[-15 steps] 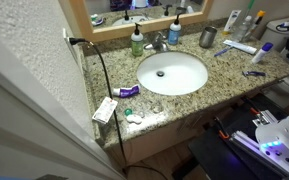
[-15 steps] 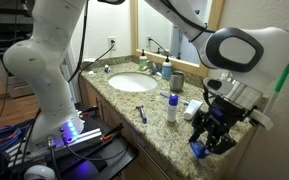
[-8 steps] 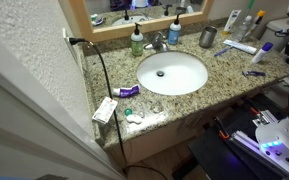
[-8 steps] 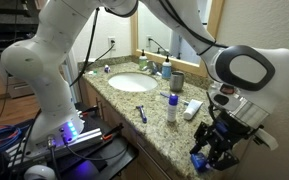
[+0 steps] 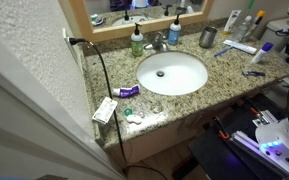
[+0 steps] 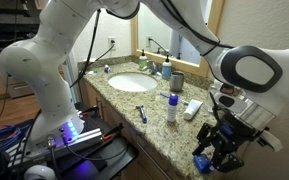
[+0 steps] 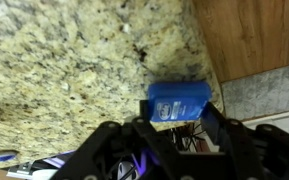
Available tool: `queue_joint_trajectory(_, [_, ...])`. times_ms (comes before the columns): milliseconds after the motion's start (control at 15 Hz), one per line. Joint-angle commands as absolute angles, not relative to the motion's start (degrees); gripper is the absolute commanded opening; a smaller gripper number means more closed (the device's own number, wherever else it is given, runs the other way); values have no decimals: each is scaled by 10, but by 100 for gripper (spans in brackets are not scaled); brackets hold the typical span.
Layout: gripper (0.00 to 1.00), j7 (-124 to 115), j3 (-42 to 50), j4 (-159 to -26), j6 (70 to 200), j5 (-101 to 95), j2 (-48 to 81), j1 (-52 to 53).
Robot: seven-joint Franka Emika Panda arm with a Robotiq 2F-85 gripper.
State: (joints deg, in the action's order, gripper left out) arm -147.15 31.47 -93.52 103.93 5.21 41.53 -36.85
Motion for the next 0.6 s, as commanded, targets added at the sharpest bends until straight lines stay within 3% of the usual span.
queue_joint_trajectory(0, [30, -1422, 296, -905, 1007, 45, 440, -398])
queue_joint_trajectory(333, [30, -1373, 287, -889, 995, 50, 448, -413])
queue_joint_trajectory(400, [80, -1368, 284, -892, 993, 50, 445, -412])
queue_joint_trajectory(533, [87, -1348, 278, -888, 988, 55, 445, -419])
